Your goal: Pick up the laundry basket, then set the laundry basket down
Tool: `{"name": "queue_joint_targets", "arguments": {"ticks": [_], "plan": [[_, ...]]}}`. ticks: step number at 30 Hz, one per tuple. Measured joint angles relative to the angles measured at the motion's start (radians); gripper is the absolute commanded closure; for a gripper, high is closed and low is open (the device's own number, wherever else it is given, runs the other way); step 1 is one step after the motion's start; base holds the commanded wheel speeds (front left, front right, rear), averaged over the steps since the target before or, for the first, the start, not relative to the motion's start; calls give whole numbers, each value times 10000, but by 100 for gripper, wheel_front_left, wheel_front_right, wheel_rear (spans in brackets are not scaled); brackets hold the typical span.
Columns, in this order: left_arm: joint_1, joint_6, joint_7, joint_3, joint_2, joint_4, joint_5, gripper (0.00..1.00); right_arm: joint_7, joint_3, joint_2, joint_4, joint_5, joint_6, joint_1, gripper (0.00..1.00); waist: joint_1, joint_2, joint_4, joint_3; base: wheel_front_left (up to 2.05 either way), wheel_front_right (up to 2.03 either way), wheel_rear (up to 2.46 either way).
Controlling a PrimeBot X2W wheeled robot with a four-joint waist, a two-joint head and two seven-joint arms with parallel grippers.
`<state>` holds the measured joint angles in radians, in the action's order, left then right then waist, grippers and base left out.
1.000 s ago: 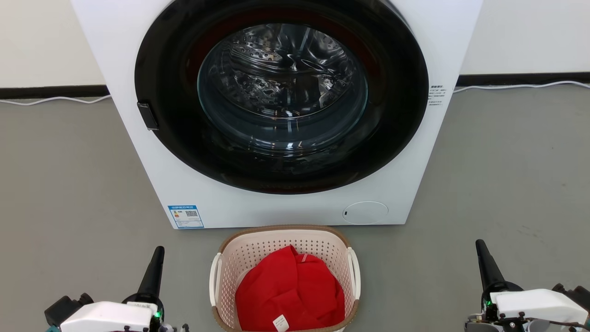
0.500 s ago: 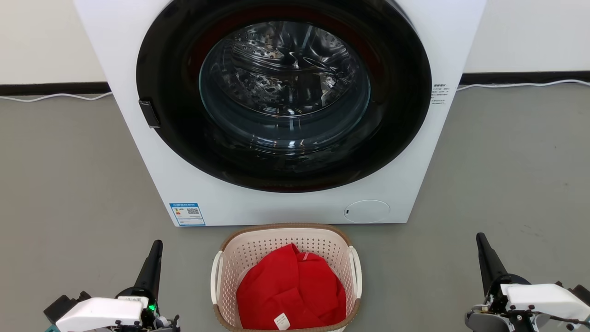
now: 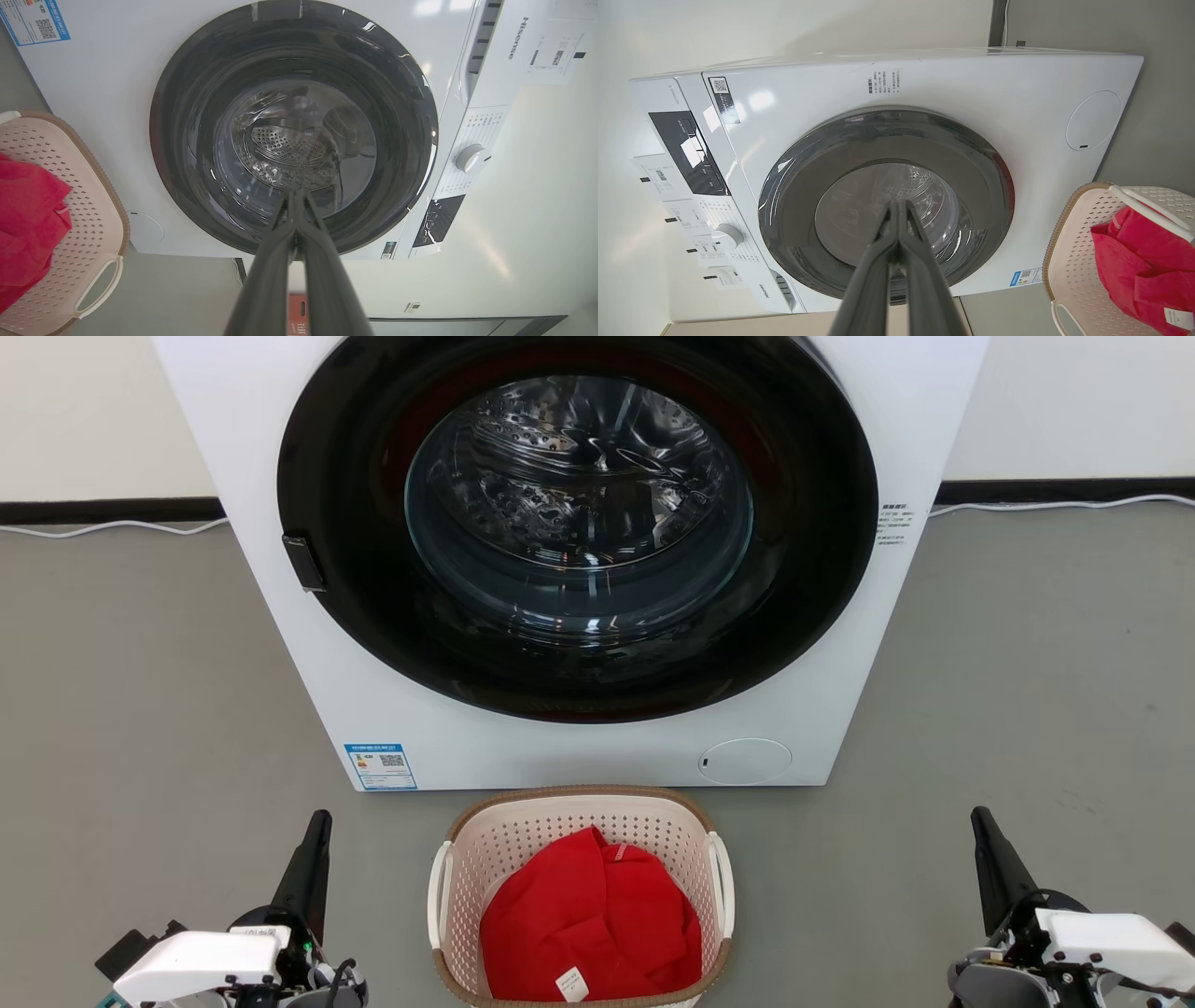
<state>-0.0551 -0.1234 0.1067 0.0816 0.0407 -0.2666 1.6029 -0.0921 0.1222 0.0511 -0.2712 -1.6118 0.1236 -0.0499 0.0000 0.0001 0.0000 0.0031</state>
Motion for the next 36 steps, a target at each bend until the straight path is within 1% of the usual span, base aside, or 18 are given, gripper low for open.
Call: {"name": "queue_joint_targets", "arguments": {"ticks": [36], "plan": [[0, 2, 0, 13, -4, -4, 0, 100, -88, 44, -6, 0, 0, 0, -169, 100, 0, 0, 0, 0, 0, 0, 0]]}}
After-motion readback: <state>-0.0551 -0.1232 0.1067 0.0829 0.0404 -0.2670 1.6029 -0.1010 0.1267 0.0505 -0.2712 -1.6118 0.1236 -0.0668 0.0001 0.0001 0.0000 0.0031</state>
